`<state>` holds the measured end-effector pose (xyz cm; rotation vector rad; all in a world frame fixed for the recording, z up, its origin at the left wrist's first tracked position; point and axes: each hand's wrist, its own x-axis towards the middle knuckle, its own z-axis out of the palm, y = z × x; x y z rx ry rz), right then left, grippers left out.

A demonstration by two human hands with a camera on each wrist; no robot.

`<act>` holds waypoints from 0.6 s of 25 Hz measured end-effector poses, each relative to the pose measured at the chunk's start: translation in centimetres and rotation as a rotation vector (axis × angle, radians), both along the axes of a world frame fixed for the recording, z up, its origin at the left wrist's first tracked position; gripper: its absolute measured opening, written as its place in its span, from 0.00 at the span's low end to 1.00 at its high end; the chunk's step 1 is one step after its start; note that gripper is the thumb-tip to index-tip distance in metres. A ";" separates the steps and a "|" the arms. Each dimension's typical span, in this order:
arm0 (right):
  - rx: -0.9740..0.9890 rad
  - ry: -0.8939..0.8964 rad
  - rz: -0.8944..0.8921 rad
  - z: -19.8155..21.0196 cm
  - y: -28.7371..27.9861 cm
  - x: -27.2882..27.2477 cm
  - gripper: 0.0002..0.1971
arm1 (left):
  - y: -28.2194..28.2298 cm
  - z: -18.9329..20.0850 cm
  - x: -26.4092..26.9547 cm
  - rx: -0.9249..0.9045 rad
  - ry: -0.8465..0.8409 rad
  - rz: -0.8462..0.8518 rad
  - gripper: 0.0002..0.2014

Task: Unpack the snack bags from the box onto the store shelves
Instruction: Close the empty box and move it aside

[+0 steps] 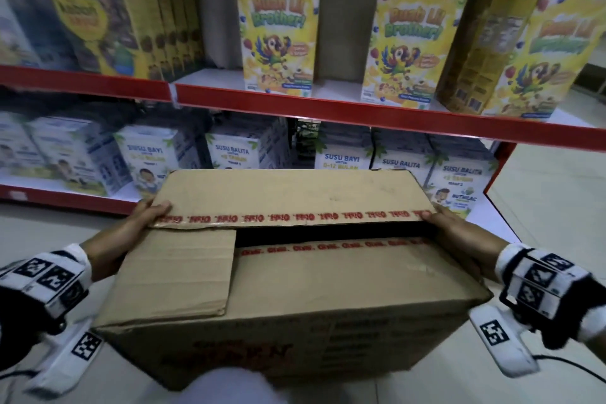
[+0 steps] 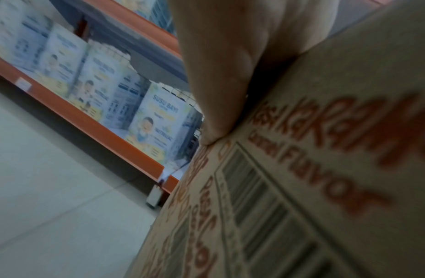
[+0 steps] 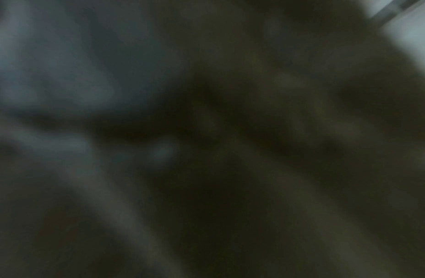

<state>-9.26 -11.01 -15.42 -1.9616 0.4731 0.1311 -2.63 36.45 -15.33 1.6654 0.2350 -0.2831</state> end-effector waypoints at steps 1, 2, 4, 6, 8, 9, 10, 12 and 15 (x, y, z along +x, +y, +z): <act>-0.012 0.002 0.020 0.3 1.6 0.8 0.24 | 1.5 0.7 -0.1 0.014 -0.009 0.033 0.18; -0.022 0.001 0.045 0.5 3.2 1.7 0.24 | 3.0 1.4 0.0 0.032 -0.022 0.065 0.19; -0.014 0.010 0.095 1.1 6.5 3.3 0.26 | 6.1 2.6 0.1 0.078 -0.039 0.111 0.22; -0.012 0.026 0.125 1.7 9.4 4.6 0.27 | 8.8 3.6 -0.1 0.085 -0.042 0.113 0.20; 0.030 0.026 0.167 2.2 11.7 5.4 0.27 | 11.0 4.3 -0.6 0.093 -0.045 0.118 0.19; 0.054 0.026 0.210 2.5 13.0 6.0 0.27 | 12.3 4.6 -0.8 0.097 -0.036 0.159 0.20; 0.085 0.029 0.230 2.8 14.5 6.5 0.26 | 13.7 4.8 -1.1 0.113 -0.030 0.180 0.21; 0.113 0.038 0.278 3.2 17.0 7.5 0.25 | 16.1 5.1 -1.7 0.133 -0.008 0.217 0.23; 0.098 0.038 0.337 3.5 21.0 9.3 0.21 | 19.1 5.7 -2.6 0.176 -0.061 0.292 0.21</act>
